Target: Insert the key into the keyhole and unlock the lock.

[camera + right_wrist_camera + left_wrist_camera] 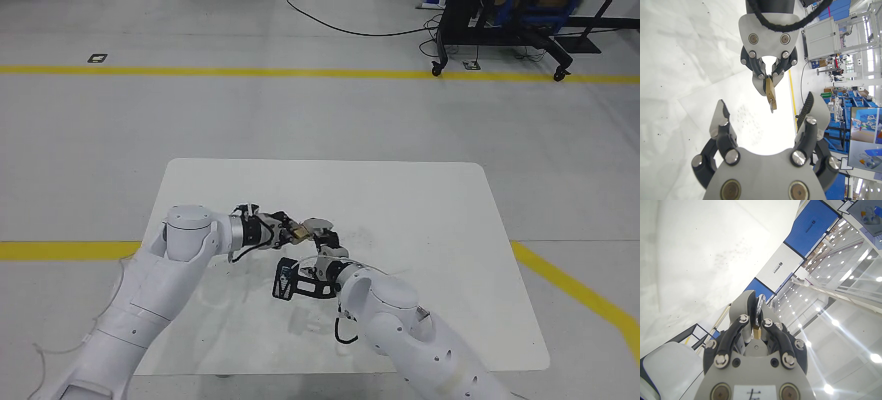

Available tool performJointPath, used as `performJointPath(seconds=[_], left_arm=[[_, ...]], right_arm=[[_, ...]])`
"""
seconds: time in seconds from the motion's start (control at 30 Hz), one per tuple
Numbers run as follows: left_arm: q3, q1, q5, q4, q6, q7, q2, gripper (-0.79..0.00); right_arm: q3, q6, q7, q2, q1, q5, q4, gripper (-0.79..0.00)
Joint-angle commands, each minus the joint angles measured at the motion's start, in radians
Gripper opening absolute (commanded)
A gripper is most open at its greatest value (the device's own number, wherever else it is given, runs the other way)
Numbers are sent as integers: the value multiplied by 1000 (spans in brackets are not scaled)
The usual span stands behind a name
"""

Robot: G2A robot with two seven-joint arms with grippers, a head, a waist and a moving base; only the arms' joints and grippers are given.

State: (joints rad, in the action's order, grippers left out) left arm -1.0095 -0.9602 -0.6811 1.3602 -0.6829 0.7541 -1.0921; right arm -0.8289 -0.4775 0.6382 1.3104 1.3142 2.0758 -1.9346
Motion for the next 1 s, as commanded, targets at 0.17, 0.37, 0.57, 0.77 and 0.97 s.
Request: performJointPath(seconds=[0.17,0.37,0.57,0.77,0.97], left_arm=[[-33,-25,-23,28,122,-3,1,-785],[-70,-64,-74,67,268,-2,-1,-785],[-89,-96,-64,98,361,6,0,-785],[-92,-104,-63,103,375,20,-1,-785],[-89,-101,-55,100,371,21,-3,-785]], right_arm=[[-78,50,-222,-10,40,-116,-31,0],[-193,107,-616,-43,151,-129,-8,0],[-223,166,-834,-52,183,-155,58,-339],[-223,306,-862,-48,201,-164,78,-446],[-198,345,-835,-42,193,-151,82,-446]])
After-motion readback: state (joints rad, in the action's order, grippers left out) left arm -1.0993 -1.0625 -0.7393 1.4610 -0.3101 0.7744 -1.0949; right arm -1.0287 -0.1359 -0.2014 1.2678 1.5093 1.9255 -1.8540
